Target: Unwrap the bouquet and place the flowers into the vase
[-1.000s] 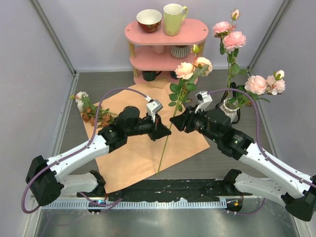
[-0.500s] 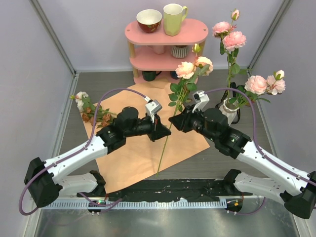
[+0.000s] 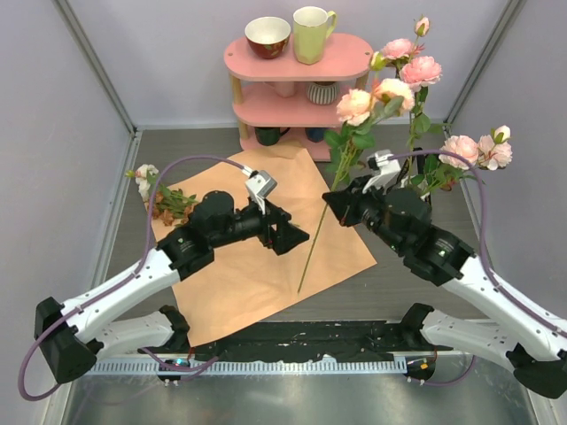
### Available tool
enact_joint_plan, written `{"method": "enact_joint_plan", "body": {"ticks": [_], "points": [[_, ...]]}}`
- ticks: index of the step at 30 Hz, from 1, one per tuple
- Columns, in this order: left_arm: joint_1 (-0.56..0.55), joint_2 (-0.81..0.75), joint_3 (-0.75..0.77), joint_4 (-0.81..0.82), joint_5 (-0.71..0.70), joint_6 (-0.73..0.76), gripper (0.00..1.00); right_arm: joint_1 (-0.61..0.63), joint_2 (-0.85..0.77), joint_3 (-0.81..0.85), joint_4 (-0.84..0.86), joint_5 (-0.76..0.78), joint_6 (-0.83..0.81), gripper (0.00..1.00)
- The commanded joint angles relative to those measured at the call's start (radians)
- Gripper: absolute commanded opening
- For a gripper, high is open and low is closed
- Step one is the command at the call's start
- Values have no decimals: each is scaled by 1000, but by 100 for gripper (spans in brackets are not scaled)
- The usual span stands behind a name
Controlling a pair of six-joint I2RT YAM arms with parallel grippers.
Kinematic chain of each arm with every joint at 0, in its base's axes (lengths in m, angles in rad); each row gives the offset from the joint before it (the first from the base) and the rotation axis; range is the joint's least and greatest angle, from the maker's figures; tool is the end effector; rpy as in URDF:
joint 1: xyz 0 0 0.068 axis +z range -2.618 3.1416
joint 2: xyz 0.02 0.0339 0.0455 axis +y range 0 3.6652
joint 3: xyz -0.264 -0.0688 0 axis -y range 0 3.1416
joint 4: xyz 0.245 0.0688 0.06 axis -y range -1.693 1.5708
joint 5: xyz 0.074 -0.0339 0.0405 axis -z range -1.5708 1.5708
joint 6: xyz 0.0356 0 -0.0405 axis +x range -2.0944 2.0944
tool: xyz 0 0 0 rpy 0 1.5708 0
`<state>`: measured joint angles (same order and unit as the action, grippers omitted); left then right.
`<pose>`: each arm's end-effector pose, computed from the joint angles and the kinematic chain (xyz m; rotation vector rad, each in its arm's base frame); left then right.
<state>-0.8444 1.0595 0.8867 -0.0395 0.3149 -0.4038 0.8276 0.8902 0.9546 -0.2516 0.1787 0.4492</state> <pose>0.1564 -0.1927 0.3380 0.6581 1.8154 -1.1505 0.1411 0.1442 0.3740 -0.2090 1.8076 0.7652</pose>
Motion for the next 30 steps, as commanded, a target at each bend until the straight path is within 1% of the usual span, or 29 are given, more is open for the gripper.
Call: {"method": "enact_joint_plan", "body": {"ticks": [1,2,3,4,5,7,9,12,18,21,25,30], "points": [[-4,-79,3,13,-82,23,87,1,-77,196,-64,221,-196,1],[-4,-85,-2,13,-94,26,87,1,-91,220,-78,290,-223,1],[-4,-95,-5,12,-106,31,88,1,-96,263,-87,323,-246,1],[-4,-107,-14,10,-131,31,88,2,-103,283,-101,349,-292,1],[-4,-112,-18,10,-146,34,88,1,-115,302,-106,405,-315,1],[-4,-121,-28,4,-171,37,88,1,-135,346,-109,465,-355,1],[-4,-131,-31,-2,-204,39,88,1,-166,377,-92,548,-411,1],[-2,-141,-35,-16,-240,45,88,2,-221,389,-37,619,-475,1],[-2,-147,-43,-14,-261,46,89,1,-319,363,93,711,-602,1],[-2,-144,-42,-16,-260,48,88,1,-333,374,113,745,-641,1],[-2,-142,-40,-10,-257,48,88,1,-324,391,143,782,-736,1],[-2,-141,-37,-13,-257,49,89,2,-294,418,166,811,-808,1]]}}
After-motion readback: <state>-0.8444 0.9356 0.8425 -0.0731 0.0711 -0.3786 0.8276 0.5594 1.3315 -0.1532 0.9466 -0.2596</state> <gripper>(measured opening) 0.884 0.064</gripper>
